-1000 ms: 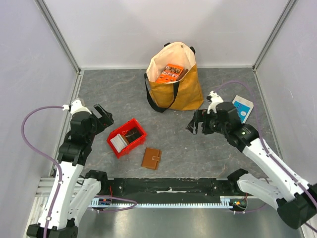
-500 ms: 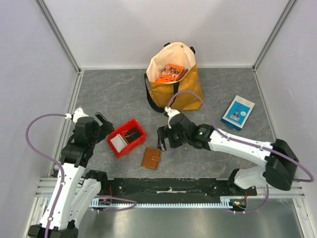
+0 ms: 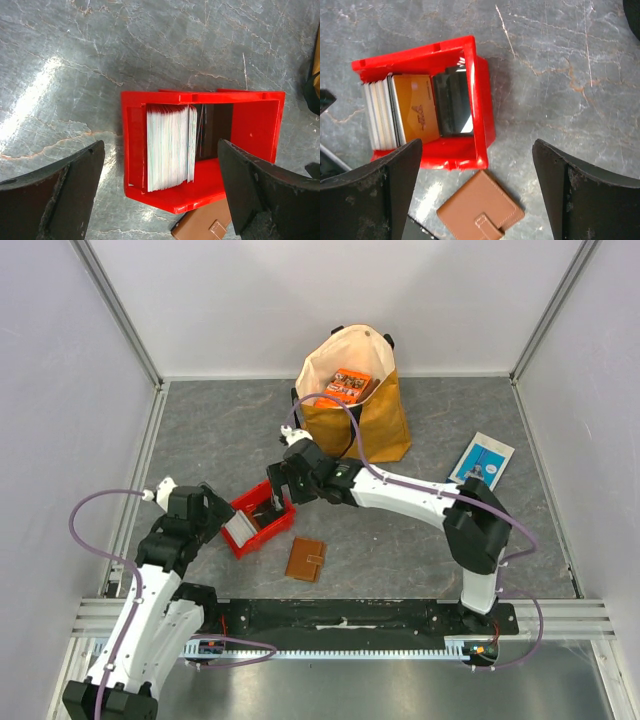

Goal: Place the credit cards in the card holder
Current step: Move the storage box to the center of the board.

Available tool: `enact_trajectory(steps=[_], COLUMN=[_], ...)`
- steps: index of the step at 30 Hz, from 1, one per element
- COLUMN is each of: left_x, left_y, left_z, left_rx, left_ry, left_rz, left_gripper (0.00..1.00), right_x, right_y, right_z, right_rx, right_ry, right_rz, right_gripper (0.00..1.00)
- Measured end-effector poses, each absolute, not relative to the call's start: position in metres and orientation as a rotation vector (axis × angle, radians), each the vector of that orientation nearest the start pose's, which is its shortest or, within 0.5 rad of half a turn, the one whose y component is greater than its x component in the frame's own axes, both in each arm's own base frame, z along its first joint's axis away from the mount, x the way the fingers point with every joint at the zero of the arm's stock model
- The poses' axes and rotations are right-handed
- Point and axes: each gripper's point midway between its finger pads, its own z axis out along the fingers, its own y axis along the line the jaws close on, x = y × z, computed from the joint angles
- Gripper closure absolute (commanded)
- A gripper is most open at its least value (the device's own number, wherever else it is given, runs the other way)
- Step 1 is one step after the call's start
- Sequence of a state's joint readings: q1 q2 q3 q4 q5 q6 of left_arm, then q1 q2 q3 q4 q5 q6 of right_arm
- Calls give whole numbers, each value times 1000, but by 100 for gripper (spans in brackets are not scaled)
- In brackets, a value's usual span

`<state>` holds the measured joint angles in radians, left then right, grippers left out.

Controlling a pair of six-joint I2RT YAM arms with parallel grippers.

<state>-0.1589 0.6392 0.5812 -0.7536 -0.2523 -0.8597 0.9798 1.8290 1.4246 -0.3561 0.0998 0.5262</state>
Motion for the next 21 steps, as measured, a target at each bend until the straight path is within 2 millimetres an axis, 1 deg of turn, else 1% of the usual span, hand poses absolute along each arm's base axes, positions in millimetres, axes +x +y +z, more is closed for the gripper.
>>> enact_trajectory(steps=[5, 11, 15, 21], left_x=[206, 202, 203, 207], left_y=[-21, -21, -21, -22], left_z=[111, 107, 106, 109], left_rx=[-967, -994, -994, -989], left_ry=[2145, 2125, 2121, 2105], left_rz=[-223, -242, -245, -256], left_gripper=[1, 1, 1, 1], right_x=[290, 304, 312, 321], right_y=[424, 426, 417, 403], right_z=[106, 82, 73, 73], right_rx=[-521, -533, -524, -486], right_ry=[2375, 2381, 2371, 2330], right_rz=[539, 430, 328, 204], right_gripper=[2, 2, 2, 2])
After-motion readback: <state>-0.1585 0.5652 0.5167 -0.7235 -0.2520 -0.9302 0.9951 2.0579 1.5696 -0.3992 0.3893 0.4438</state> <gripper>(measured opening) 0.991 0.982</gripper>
